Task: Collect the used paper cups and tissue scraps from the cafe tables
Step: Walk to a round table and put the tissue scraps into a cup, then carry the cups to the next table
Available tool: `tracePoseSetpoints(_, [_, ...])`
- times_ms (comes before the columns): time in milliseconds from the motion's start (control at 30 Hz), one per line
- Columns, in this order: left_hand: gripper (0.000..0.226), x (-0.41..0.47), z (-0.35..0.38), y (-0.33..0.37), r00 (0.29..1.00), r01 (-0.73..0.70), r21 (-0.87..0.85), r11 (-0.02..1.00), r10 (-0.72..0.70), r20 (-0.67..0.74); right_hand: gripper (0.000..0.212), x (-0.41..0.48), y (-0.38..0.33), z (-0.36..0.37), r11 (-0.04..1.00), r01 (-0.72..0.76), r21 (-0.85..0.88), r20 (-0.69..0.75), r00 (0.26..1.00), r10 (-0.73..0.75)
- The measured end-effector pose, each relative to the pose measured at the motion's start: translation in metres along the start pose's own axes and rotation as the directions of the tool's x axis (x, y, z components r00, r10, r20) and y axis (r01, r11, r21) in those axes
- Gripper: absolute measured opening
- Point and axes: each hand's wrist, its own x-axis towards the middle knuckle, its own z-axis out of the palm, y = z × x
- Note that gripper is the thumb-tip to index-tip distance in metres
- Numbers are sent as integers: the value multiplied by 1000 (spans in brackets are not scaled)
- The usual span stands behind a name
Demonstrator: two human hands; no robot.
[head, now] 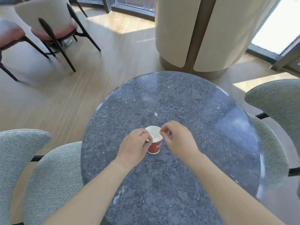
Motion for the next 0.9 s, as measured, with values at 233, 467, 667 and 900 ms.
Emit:
tracePoseSetpoints(233, [5,-29,-12,15,986,-166,-48,985,165,-18,17,-56,-26,-15,995,-95,-24,-95,991,92])
tracePoseSetpoints(467, [7,-78,-32,5,937,-332,-163,929,345,55,12,-130,-76,2,980,-197,-39,-245,952,182])
tracePoseSetpoints(667, [7,-126,-66,-13,867,-446,-274,852,487,107,17,-189,-135,46,960,-281,-5,-306,914,266])
tracePoseSetpoints(900, [22,-187,-68,-10,744,-546,-433,717,653,143,14,-274,-191,80,889,-457,32,-501,762,410])
